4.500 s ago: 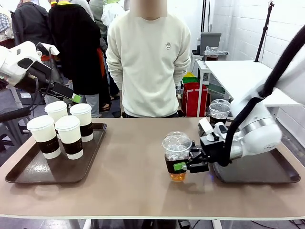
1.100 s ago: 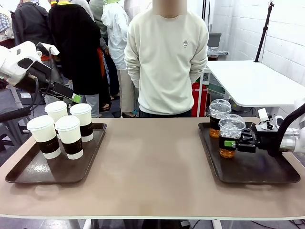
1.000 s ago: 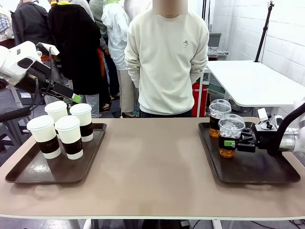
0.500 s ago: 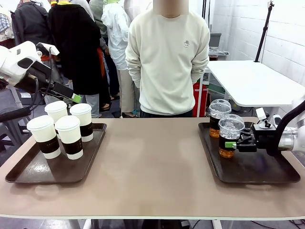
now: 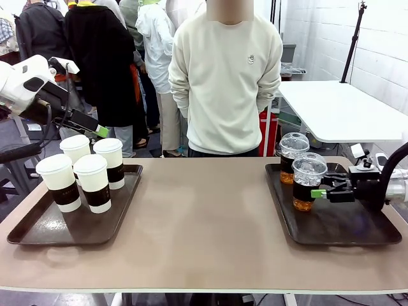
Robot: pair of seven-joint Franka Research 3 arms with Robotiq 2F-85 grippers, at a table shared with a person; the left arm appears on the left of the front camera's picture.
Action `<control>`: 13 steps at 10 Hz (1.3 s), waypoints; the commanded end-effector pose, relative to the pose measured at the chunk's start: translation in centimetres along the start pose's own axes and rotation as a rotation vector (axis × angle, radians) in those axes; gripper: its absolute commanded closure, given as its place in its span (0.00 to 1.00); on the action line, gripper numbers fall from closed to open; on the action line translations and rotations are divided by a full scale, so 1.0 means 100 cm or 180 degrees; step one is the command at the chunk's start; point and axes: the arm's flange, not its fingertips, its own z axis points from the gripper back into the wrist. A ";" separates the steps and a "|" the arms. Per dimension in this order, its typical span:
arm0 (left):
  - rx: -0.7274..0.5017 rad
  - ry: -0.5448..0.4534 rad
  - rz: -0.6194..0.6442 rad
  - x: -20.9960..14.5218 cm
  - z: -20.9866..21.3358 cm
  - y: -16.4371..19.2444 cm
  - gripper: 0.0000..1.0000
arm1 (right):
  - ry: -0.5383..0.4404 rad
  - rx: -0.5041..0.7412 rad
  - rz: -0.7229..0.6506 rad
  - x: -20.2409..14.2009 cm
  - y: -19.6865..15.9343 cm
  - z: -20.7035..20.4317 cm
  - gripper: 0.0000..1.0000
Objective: Distribute the coffee onto the tray.
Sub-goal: Pick up another iced Americano from the middle of the table and place it on the right Handle tray.
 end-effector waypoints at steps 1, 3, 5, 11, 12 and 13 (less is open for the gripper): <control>-0.0025 -0.0013 0.0029 -0.001 -0.001 0.002 0.00 | 0.0084 -0.0040 -0.0150 -0.001 0.017 0.017 0.00; -0.0025 -0.0013 0.0029 -0.001 -0.001 0.002 0.00 | 0.0150 -0.0165 -0.0251 -0.005 0.023 0.028 0.00; -0.0025 -0.0013 0.0029 -0.001 -0.001 0.002 0.00 | 0.0076 -0.0100 -0.0133 -0.009 0.016 0.026 0.00; -0.0025 -0.0013 0.0029 -0.001 -0.001 0.002 0.00 | 0.0076 -0.0100 -0.0133 -0.009 0.016 0.026 0.00; -0.0025 -0.0013 0.0029 -0.001 -0.001 0.002 0.00 | 0.0076 -0.0100 -0.0133 -0.009 0.016 0.026 0.00; -0.0025 -0.0013 0.0029 -0.001 -0.001 0.002 0.00 | 0.0076 -0.0100 -0.0133 -0.009 0.016 0.026 0.00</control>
